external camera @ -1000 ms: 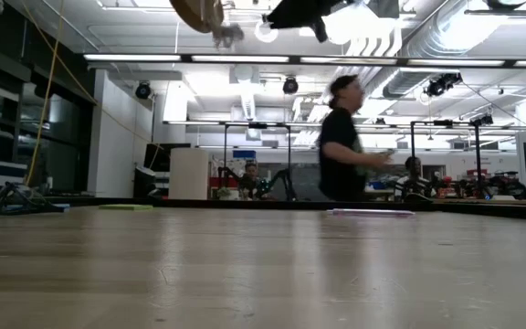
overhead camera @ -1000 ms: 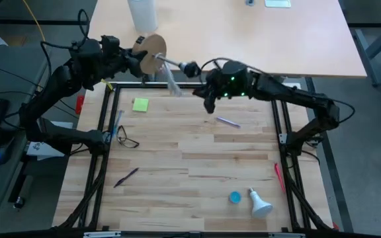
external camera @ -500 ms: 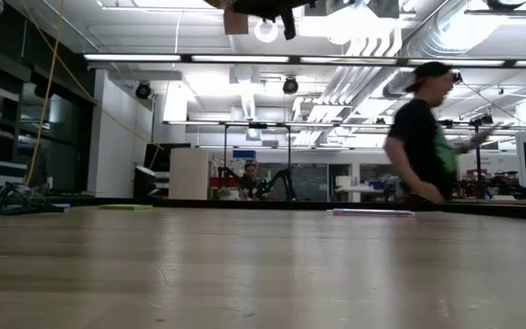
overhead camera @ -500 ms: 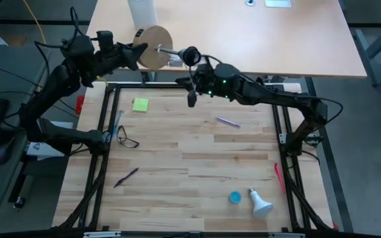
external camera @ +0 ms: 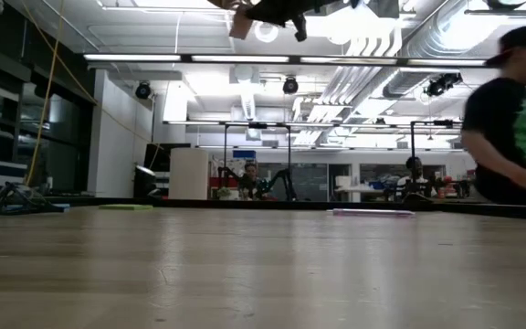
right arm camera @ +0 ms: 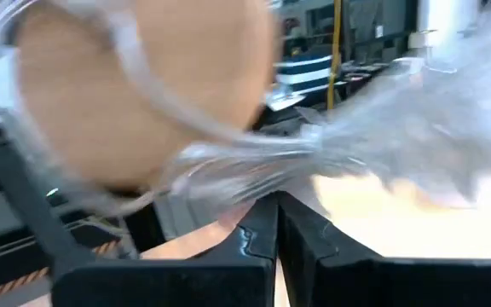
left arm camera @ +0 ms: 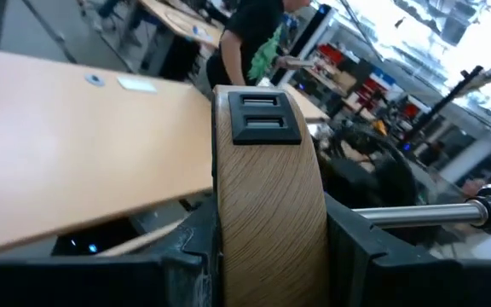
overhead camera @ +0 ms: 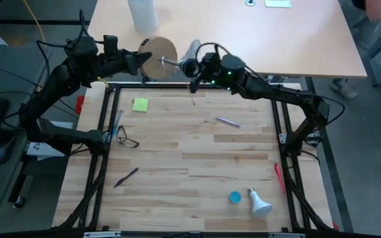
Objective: Screw lightbulb
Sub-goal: Insert the lightbulb into the lamp
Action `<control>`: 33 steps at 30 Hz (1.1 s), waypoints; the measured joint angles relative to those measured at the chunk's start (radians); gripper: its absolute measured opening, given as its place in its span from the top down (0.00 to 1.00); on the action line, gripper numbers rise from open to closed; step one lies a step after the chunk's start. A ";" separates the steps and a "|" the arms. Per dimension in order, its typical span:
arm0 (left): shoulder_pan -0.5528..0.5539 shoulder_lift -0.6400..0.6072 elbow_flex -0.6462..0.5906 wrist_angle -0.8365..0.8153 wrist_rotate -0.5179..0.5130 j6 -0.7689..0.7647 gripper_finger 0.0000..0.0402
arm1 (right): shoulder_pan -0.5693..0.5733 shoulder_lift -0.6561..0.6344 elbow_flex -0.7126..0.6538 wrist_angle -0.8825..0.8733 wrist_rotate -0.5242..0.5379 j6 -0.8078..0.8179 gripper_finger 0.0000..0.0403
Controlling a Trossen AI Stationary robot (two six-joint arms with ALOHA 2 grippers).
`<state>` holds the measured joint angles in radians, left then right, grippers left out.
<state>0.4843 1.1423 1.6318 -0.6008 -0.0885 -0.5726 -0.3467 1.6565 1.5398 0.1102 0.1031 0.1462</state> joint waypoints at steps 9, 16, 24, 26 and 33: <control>0.000 0.004 0.000 -0.037 0.056 -0.004 0.70 | -0.045 -0.053 0.000 -0.006 0.053 -0.041 1.00; -0.023 0.063 0.000 -0.040 0.104 -0.006 0.70 | -0.046 -0.053 0.000 0.002 0.050 -0.018 1.00; -0.055 0.143 0.000 -0.028 0.106 0.092 0.70 | -0.046 -0.055 0.000 0.010 0.018 0.008 1.00; -0.054 0.154 0.000 -0.039 0.090 0.130 0.70 | -0.046 -0.059 0.000 0.012 0.005 0.006 1.00; -0.051 0.185 0.000 -0.058 0.024 0.220 0.70 | -0.046 -0.062 0.000 0.006 -0.052 0.003 1.00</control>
<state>0.4335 1.3272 1.6314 -0.6589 -0.0650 -0.3522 -0.3930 1.5945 1.5398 0.1160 0.0507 0.1491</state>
